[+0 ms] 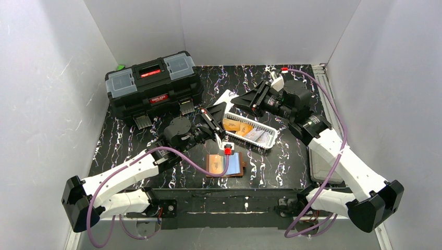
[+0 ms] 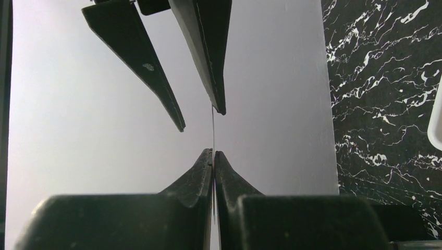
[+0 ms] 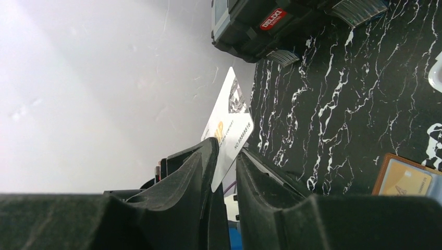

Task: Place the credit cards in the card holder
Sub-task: Insert the credit card into the card holder.

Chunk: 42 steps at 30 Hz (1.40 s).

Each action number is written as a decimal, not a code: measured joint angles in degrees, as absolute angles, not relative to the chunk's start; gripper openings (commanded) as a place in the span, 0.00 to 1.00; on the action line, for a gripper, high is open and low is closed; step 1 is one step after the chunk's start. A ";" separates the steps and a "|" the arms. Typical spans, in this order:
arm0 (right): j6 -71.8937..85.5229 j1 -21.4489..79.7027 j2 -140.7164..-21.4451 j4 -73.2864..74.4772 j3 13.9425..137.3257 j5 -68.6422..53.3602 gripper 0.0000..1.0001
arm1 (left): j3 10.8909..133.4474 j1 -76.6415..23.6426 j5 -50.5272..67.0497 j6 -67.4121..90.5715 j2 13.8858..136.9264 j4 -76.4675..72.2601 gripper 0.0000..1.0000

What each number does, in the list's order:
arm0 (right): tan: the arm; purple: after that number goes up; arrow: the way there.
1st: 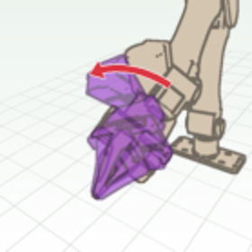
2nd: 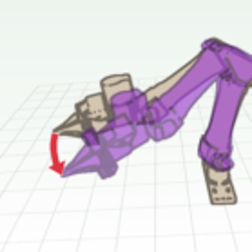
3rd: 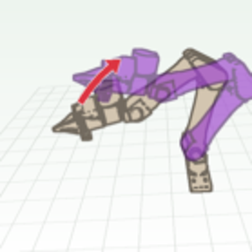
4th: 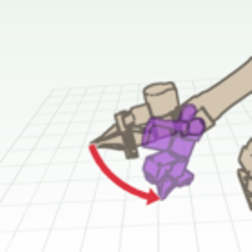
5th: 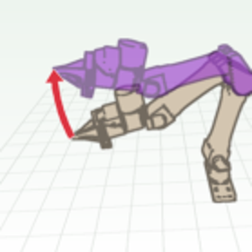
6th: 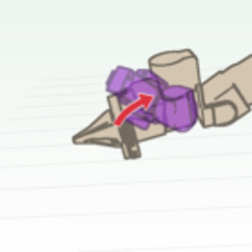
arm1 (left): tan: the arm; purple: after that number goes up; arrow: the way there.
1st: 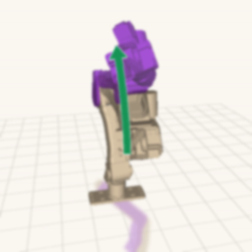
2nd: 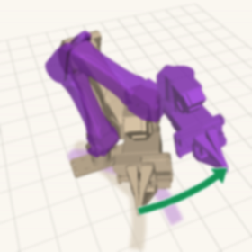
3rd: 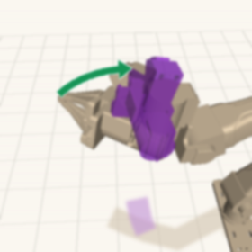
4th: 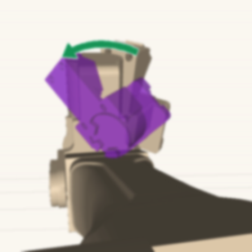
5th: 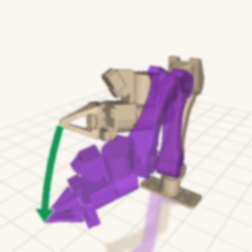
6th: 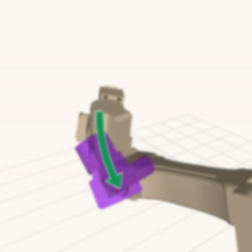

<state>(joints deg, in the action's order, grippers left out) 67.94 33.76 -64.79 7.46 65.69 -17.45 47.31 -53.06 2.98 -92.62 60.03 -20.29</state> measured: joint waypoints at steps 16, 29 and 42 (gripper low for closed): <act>72.47 34.65 -66.83 -0.30 62.85 -13.02 0.21 | 47.31 -53.43 2.09 -93.49 60.03 -20.43 0.00; 69.93 34.87 -66.32 -1.34 62.24 -12.10 0.01 | 45.87 -54.15 1.52 -90.13 59.11 -16.19 0.84; 53.19 33.87 -56.36 16.69 44.88 -16.16 0.01 | 45.30 -49.58 10.57 -45.78 45.89 16.60 1.00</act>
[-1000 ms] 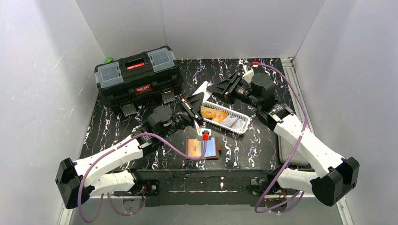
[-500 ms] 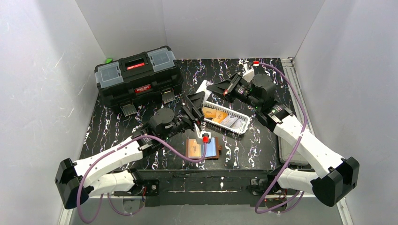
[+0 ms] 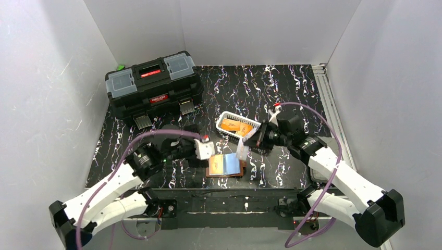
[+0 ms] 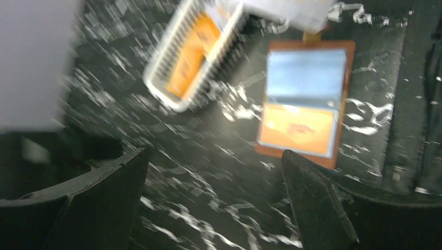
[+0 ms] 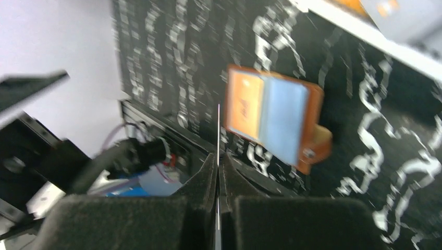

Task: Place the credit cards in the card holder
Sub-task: Insert the credit card into the card holder.

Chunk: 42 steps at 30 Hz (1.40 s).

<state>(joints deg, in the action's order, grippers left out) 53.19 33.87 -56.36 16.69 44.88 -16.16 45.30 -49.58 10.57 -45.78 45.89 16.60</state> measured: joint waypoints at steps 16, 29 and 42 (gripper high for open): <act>46.28 35.83 -61.54 20.40 36.71 -15.90 0.01 | 44.49 -33.15 27.38 -17.30 69.89 23.55 0.99; 42.72 36.84 -67.64 19.38 36.95 -9.30 0.01 | 47.88 -27.49 31.83 -5.96 86.37 19.51 0.97; 42.85 36.84 -71.57 13.98 34.59 -9.61 0.01 | 57.04 -27.49 35.90 -2.52 97.78 21.08 0.90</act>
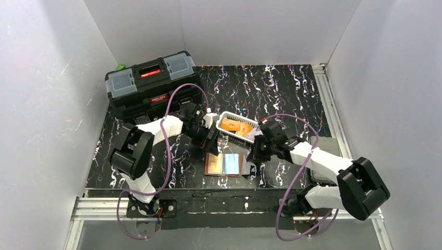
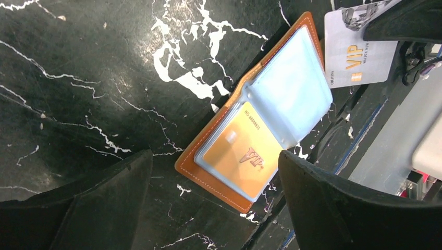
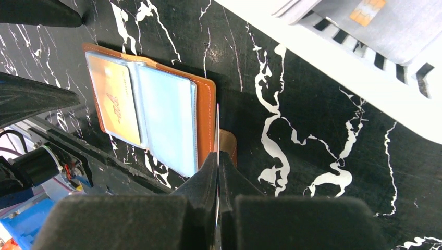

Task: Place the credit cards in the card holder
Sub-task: Insert the credit card into the card holder.

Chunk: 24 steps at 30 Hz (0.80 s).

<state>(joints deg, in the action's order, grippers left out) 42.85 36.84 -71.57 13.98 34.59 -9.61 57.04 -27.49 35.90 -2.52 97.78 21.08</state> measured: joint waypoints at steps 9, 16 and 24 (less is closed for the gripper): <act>42.61 36.82 -72.49 12.43 34.54 -10.44 0.01 | 58.78 -26.72 41.08 -4.36 100.36 22.13 0.81; 42.63 36.77 -73.95 10.94 33.47 -10.90 0.01 | 60.55 -26.33 48.14 -8.34 103.53 26.68 0.77; 42.87 36.75 -74.04 9.63 32.45 -11.09 0.01 | 62.63 -24.23 48.27 -16.93 103.85 35.70 0.74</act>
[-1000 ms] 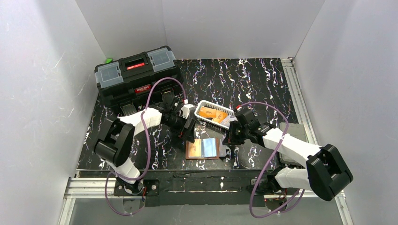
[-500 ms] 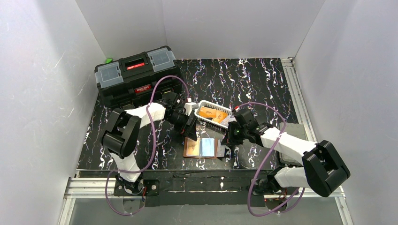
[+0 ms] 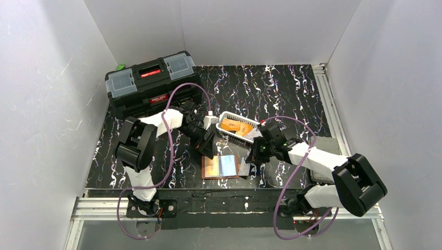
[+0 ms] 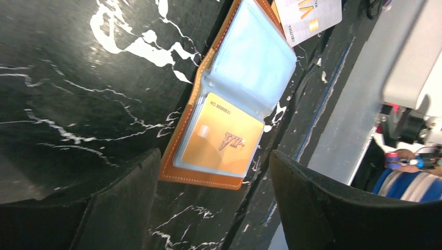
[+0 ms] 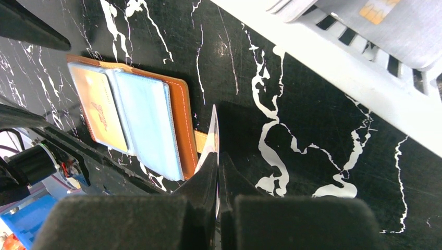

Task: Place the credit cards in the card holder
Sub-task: Insert the credit card into the card holder.

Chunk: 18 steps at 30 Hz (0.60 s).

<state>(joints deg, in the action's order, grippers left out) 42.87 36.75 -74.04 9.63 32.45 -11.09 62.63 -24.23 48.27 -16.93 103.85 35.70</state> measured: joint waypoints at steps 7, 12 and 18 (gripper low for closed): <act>42.87 36.77 -74.11 9.50 32.45 -11.11 0.01 | 69.12 -21.43 42.48 -25.45 103.83 41.52 0.75; 42.87 36.75 -74.32 9.39 32.45 -11.14 0.01 | 67.61 -20.27 39.18 -25.43 103.85 42.28 0.73; 42.89 36.75 -74.32 9.23 32.45 -11.31 0.01 | 64.38 -20.43 37.65 -23.53 103.50 42.65 0.72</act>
<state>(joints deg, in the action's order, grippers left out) 42.89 36.75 -74.32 9.23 32.45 -11.31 64.38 -20.43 37.65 -23.53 103.50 42.65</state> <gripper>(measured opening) 0.029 0.724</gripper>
